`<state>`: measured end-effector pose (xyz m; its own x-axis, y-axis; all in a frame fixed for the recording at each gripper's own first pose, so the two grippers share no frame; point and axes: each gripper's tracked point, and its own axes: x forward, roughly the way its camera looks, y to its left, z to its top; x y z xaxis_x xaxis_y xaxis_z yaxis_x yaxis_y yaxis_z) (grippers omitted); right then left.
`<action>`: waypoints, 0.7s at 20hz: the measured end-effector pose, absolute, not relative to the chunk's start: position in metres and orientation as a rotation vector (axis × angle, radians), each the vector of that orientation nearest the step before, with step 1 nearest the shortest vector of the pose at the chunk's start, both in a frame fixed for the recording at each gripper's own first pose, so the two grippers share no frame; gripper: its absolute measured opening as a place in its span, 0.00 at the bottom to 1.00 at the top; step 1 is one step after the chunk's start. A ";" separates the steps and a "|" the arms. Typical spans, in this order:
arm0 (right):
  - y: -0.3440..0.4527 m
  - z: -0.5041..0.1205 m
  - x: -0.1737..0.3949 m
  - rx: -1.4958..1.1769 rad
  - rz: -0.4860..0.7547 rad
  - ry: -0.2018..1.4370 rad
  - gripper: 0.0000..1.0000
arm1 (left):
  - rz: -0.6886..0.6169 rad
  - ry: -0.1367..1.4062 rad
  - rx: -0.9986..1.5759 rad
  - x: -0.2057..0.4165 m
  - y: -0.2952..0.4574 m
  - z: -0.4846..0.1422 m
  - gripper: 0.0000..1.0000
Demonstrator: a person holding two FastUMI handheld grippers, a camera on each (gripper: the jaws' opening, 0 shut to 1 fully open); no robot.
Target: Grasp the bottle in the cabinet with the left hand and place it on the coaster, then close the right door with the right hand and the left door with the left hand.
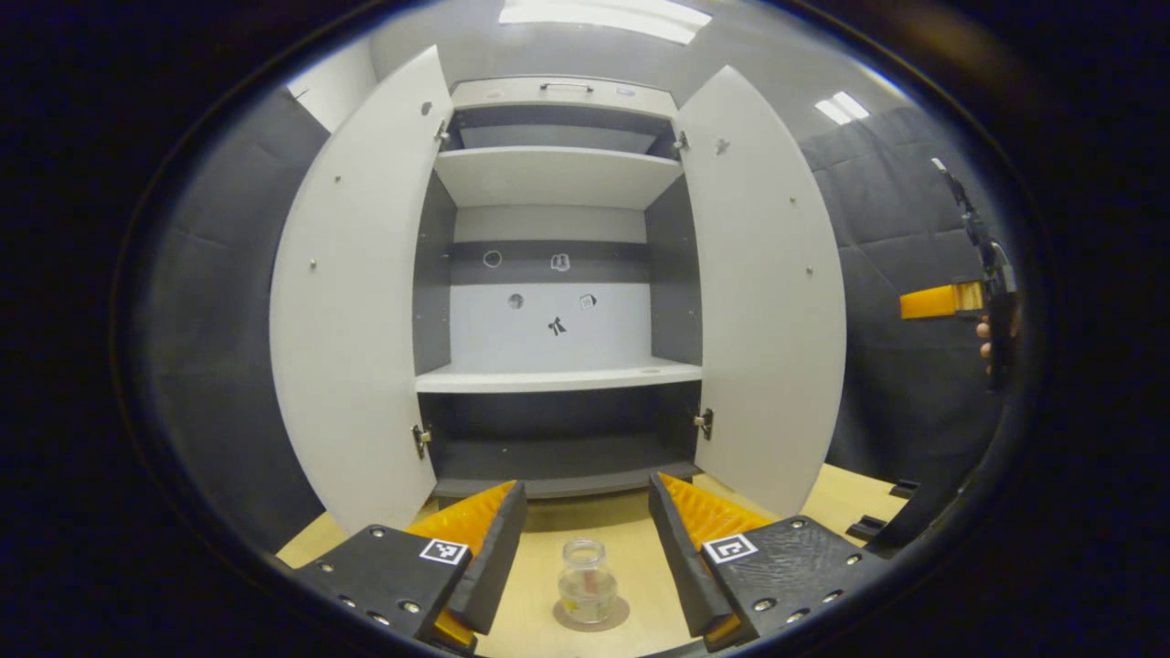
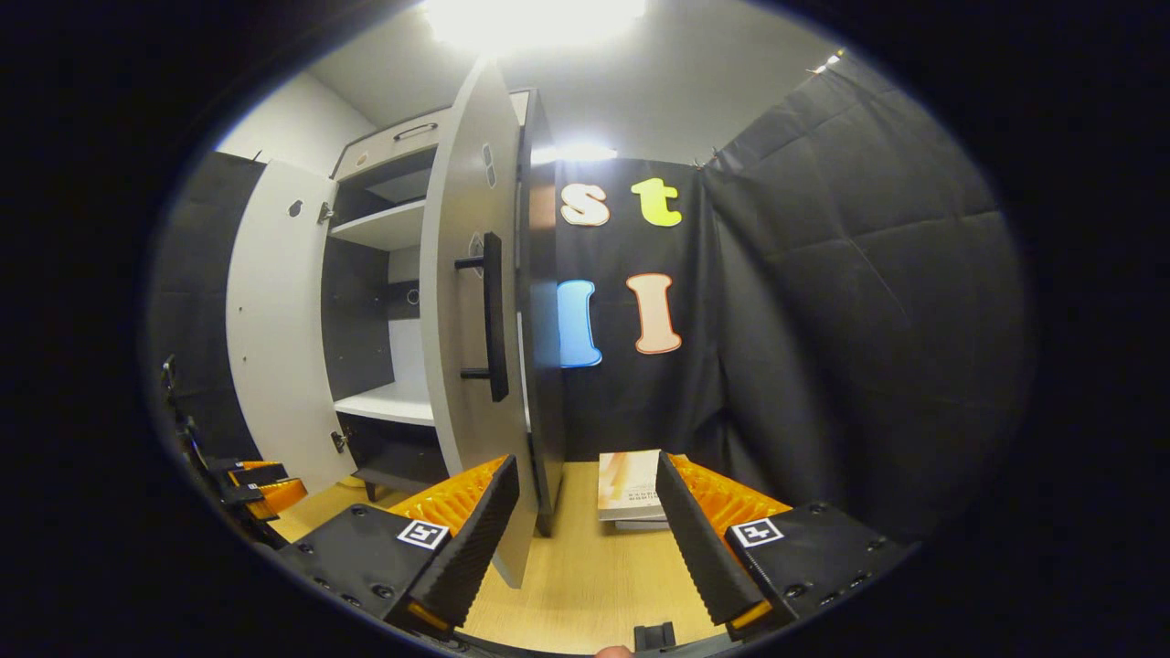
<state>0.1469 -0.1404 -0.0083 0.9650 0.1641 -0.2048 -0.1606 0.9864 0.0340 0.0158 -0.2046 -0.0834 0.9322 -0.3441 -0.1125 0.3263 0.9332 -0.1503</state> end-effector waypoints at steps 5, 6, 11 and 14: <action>-0.129 0.019 0.181 -0.025 0.158 0.175 0.96 | -0.243 0.127 -0.122 0.013 -0.151 -0.067 0.77; -0.130 0.025 0.188 -0.037 0.138 0.164 0.92 | -0.221 0.124 -0.119 0.014 -0.138 -0.067 0.78; -0.120 0.049 0.214 -0.007 0.081 0.121 0.96 | -0.116 0.128 -0.086 0.018 -0.069 -0.069 0.78; -0.117 0.057 0.225 0.007 0.037 0.107 0.92 | -0.061 0.138 -0.083 0.022 -0.032 -0.074 0.78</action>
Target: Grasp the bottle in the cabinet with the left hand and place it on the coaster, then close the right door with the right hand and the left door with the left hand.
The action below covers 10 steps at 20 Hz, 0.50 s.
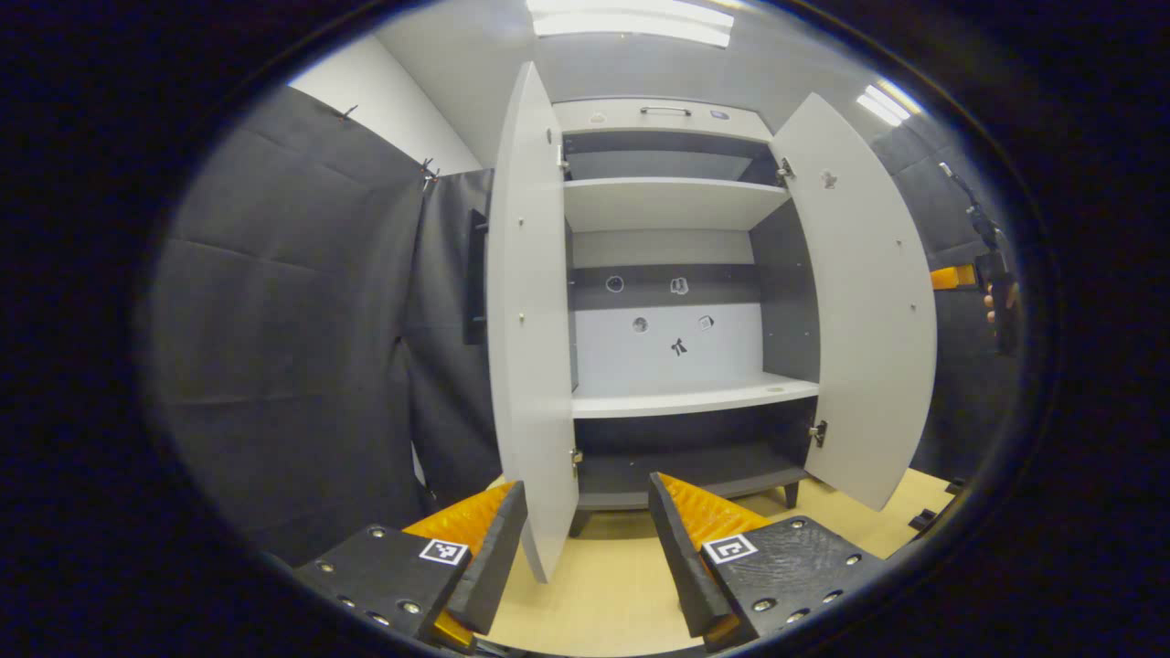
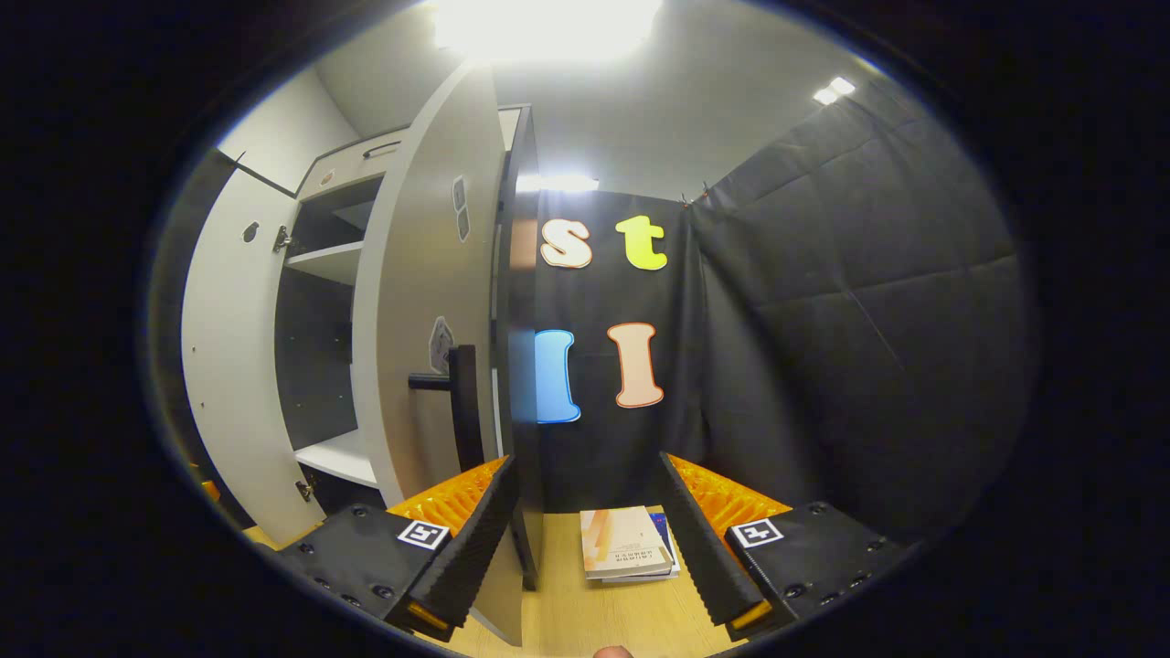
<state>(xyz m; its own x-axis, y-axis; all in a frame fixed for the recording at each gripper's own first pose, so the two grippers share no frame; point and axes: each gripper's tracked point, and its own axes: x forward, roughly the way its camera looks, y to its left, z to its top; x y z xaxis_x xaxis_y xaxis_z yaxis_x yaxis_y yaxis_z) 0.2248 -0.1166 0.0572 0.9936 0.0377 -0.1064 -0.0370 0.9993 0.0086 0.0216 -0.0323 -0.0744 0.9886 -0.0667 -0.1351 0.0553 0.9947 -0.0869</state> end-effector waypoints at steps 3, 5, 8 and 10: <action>-0.113 0.063 0.228 -0.017 -0.010 0.096 0.92 | -0.025 0.141 -0.076 0.027 0.001 -0.078 0.78; -0.111 0.064 0.226 -0.029 -0.036 0.095 0.92 | -0.011 0.141 -0.071 0.032 0.022 -0.080 0.78; -0.105 0.063 0.223 -0.012 -0.065 0.098 0.92 | -0.001 0.139 -0.078 0.045 0.044 -0.084 0.79; -0.104 0.063 0.221 -0.024 -0.091 0.102 0.95 | 0.003 0.132 -0.084 0.051 0.053 -0.086 0.78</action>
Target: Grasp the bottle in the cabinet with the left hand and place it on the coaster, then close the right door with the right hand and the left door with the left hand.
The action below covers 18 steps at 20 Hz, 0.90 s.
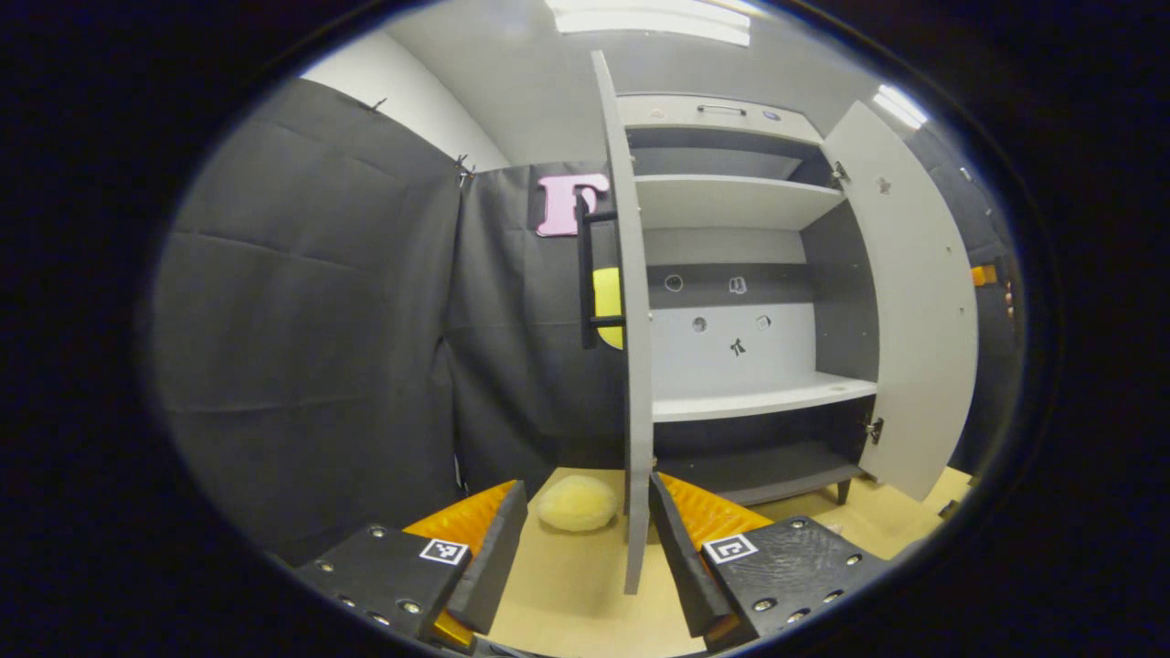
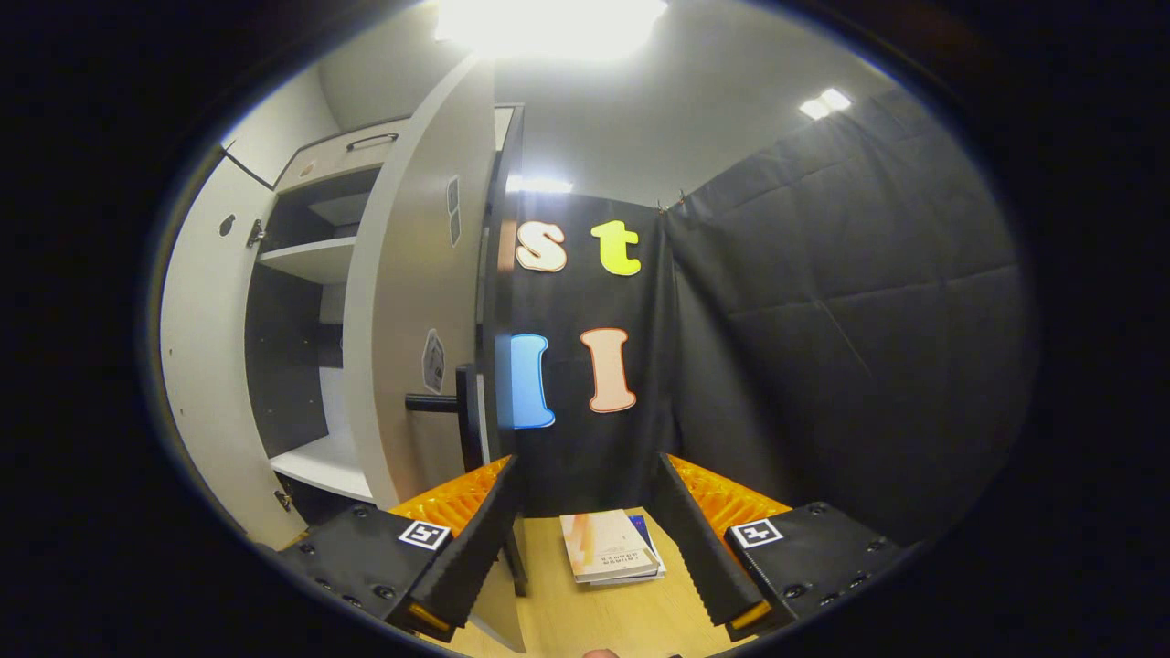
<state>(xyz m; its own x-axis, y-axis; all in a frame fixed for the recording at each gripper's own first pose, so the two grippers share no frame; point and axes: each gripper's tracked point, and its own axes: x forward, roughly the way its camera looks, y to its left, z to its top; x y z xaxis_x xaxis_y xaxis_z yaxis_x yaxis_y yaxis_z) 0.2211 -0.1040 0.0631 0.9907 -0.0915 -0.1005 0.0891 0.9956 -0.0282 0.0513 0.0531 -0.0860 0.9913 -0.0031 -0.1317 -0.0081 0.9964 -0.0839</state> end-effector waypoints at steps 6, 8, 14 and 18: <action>-0.081 0.064 0.214 -0.022 -0.100 0.106 0.92 | -0.021 0.137 -0.106 0.064 0.068 -0.100 0.79; -0.074 0.064 0.212 -0.022 -0.100 0.106 0.95 | -0.028 0.137 -0.103 0.069 0.073 -0.101 0.79; -0.051 0.064 0.208 -0.022 -0.085 0.111 0.95 | -0.041 0.132 -0.128 0.079 0.087 -0.106 0.79; -0.028 0.063 0.207 -0.007 -0.049 0.115 0.92 | -0.045 0.131 -0.120 0.082 0.095 -0.107 0.79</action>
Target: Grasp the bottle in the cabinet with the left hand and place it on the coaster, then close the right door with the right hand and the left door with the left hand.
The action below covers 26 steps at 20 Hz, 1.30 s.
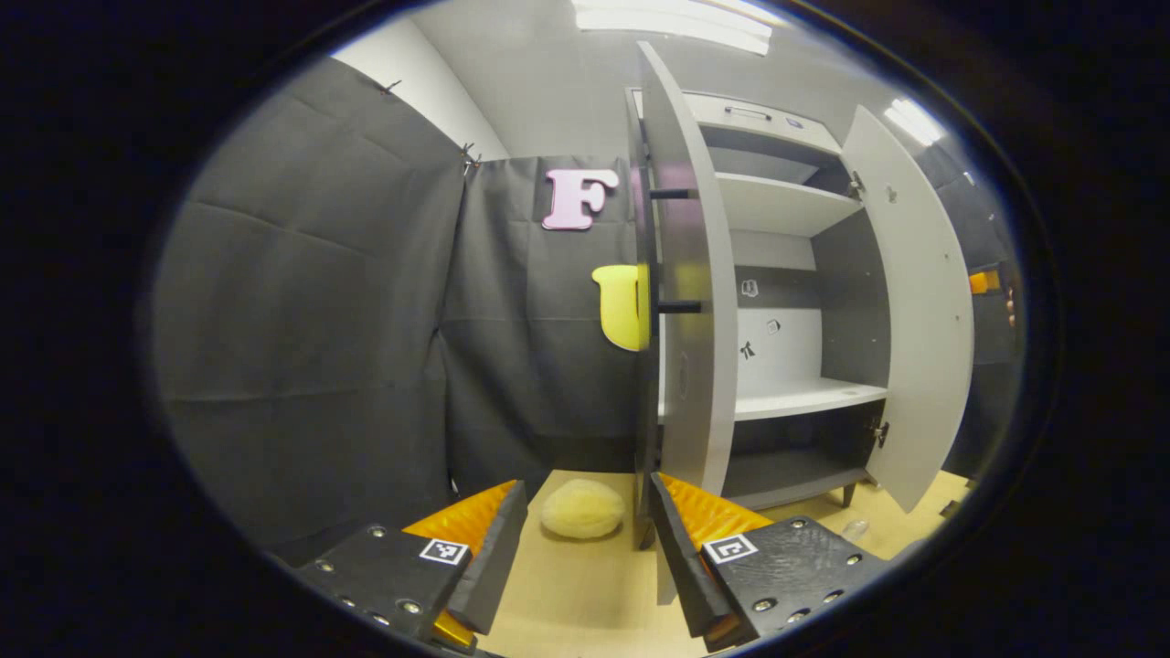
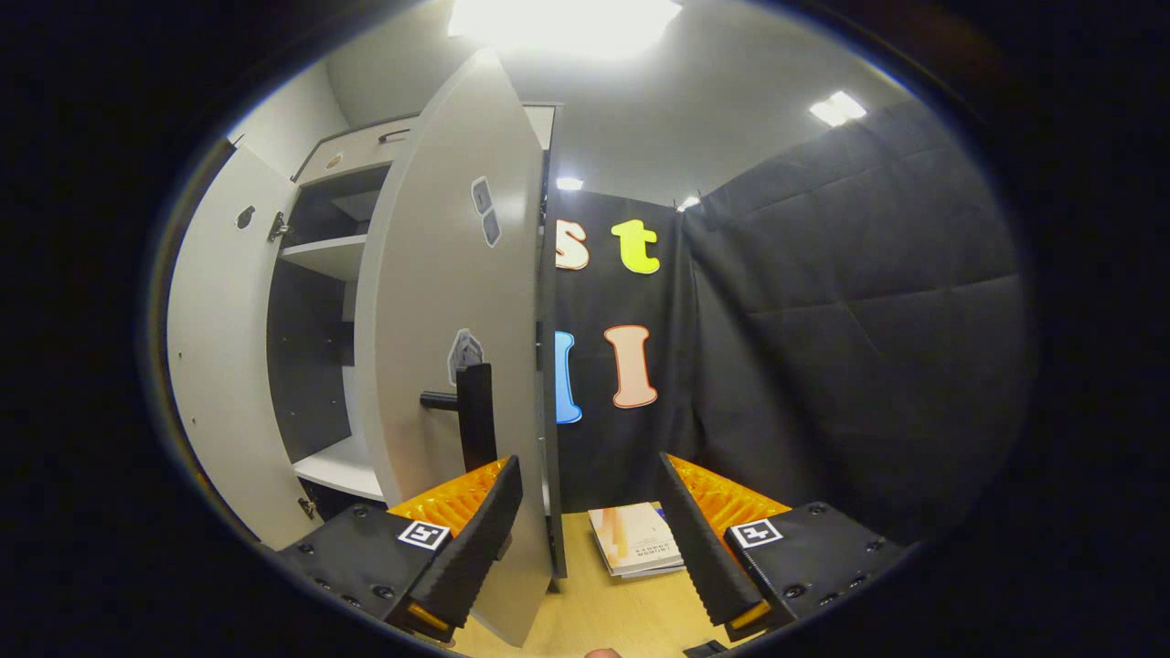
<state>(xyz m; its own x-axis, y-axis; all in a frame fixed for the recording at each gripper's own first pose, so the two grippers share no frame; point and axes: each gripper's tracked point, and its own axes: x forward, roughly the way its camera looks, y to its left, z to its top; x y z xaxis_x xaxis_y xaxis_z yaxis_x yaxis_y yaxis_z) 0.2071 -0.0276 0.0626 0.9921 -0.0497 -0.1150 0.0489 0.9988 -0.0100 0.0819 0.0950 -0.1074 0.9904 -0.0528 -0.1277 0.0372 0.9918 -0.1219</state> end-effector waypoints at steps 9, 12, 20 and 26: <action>0.039 0.054 0.222 0.058 0.074 0.146 0.96 | -0.006 0.137 -0.108 0.074 0.129 -0.115 0.79; 0.062 0.050 0.231 0.053 0.114 0.156 0.96 | 0.019 0.144 -0.103 0.068 0.142 -0.119 0.78; 0.104 0.041 0.251 0.035 0.172 0.168 0.92 | 0.051 0.157 -0.116 0.053 0.160 -0.122 0.79; 0.107 0.037 0.243 0.039 0.168 0.169 0.96 | 0.029 0.165 -0.123 0.061 0.162 -0.109 0.79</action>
<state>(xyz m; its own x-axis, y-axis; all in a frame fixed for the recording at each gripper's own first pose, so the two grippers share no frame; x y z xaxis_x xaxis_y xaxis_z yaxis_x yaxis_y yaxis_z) 0.2434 0.1065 0.0369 0.9717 0.1693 -0.1646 -0.1627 0.9853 0.0527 0.0614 0.1624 -0.1088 0.9861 0.0188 -0.1652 -0.0390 0.9920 -0.1197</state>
